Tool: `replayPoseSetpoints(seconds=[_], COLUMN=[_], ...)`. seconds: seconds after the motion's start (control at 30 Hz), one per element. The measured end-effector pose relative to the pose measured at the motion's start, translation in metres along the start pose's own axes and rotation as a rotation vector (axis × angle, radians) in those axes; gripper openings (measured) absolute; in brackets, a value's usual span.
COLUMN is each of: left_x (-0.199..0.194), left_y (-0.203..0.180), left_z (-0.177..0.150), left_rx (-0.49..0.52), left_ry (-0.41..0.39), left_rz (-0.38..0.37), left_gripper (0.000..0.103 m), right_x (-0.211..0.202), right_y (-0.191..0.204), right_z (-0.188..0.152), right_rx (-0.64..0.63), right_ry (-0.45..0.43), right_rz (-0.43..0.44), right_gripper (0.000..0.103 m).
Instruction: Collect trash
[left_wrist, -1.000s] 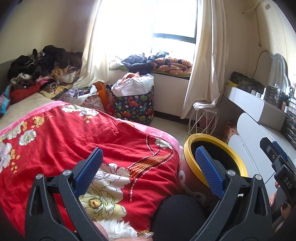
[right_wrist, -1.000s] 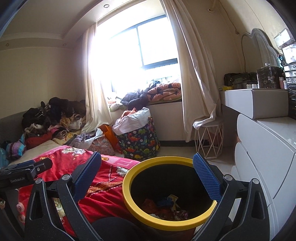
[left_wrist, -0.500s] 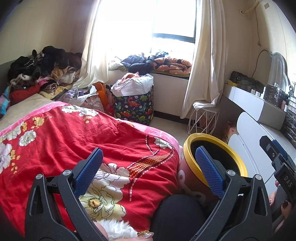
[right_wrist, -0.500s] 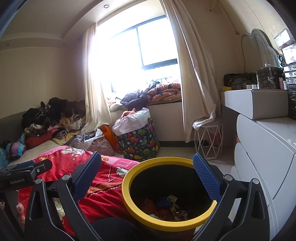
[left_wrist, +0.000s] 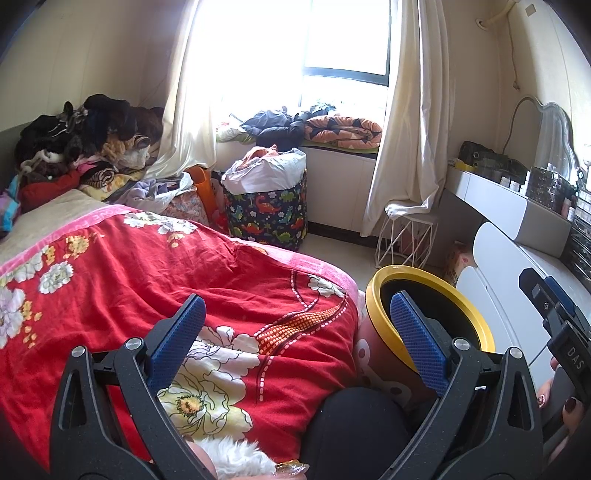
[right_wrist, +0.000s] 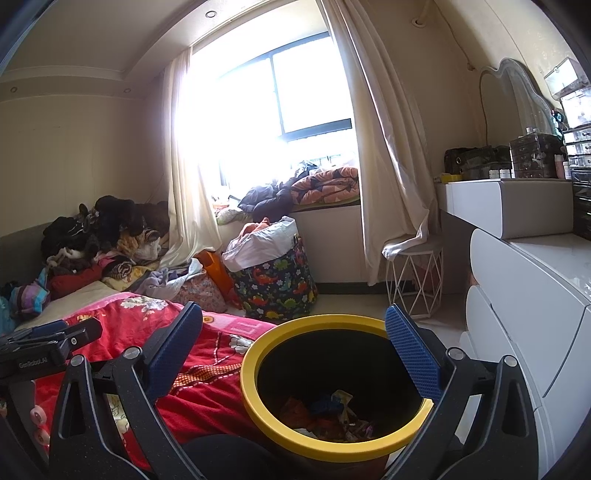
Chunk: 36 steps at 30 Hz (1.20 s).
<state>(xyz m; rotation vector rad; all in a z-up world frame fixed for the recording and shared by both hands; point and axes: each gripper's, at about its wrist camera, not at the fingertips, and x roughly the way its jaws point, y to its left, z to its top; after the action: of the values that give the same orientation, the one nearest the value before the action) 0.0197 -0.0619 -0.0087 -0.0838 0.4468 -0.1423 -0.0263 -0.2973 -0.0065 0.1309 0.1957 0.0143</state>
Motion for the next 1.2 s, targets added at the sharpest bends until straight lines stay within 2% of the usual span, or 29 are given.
replayPoseSetpoints(seconds=[0.9, 1.0, 1.1, 1.2], left_x=[-0.002, -0.007, -0.011, -0.017], left_y=[0.001, 0.008, 0.03, 0.065], left_z=[0.001, 0.005, 0.009, 0.01], left_rx=[-0.004, -0.022, -0.083, -0.154], left_ry=[-0.003, -0.014, -0.002, 0.027], left_rz=[0.016, 0.046, 0.062, 0.107], left_gripper=[0.092, 0.092, 0.092, 0.092], right_x=[-0.002, 0.001, 0.005, 0.018], right_y=[-0.002, 0.005, 0.02, 0.051], right_z=[0.006, 0.014, 0.027, 0.043], right_rx=[-0.011, -0.016, -0.028, -0.046], right_ry=[-0.011, -0.003, 0.005, 0.037], right_rz=[0.01, 0.04, 0.111, 0.238], right_gripper=[0.097, 0.097, 0.097, 0.097])
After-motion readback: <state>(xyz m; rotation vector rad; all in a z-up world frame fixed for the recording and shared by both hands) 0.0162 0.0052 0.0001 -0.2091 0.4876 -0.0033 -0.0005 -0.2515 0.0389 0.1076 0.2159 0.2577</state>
